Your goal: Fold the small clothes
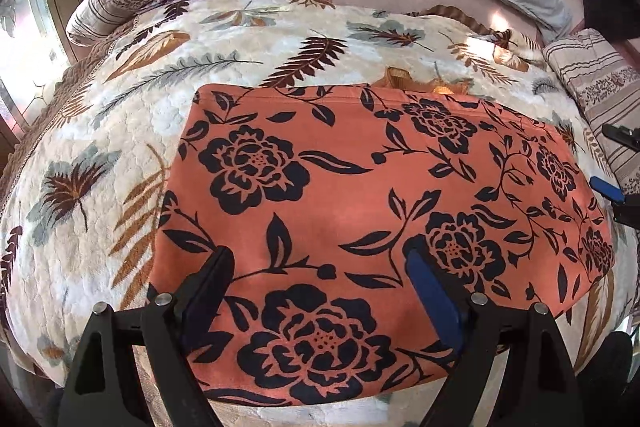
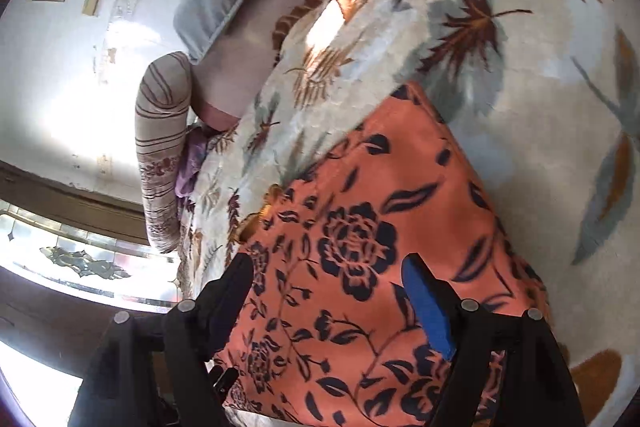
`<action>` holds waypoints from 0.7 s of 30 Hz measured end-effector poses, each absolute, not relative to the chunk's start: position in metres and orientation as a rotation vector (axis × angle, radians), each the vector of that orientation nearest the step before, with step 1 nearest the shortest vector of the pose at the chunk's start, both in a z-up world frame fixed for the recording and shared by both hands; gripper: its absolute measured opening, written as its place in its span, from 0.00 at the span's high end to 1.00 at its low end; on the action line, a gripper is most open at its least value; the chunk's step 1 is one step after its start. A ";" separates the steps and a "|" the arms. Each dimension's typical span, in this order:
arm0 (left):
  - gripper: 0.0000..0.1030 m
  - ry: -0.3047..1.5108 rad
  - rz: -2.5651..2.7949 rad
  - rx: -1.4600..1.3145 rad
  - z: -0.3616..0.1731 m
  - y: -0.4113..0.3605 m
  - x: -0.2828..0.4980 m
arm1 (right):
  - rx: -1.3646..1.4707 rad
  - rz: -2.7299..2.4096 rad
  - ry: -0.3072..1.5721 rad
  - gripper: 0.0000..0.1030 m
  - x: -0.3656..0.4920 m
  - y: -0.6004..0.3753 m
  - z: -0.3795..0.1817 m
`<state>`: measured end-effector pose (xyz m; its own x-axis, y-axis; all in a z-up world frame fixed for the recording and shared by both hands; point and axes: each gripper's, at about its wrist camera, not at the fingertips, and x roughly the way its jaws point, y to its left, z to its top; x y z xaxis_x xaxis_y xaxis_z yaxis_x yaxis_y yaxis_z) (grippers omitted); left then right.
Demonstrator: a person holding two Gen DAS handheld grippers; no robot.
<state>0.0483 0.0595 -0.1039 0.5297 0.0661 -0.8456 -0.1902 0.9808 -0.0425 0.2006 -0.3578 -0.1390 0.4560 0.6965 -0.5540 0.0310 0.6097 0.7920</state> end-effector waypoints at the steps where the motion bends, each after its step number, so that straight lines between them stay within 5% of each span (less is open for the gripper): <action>1: 0.14 1.028 0.170 -0.137 -0.112 0.064 0.050 | 0.855 0.490 1.039 0.22 0.209 -0.355 -0.141; 8: 0.14 1.047 0.155 -0.133 -0.119 0.072 0.047 | 0.912 0.364 1.041 0.22 0.242 -0.369 -0.163; 14: 0.14 1.042 0.177 -0.204 -0.105 0.077 0.043 | 0.896 0.424 0.971 0.22 0.150 -0.381 -0.133; 21: 0.14 1.042 0.169 -0.166 -0.086 0.054 0.046 | 1.036 0.358 1.044 0.20 0.063 -0.396 -0.191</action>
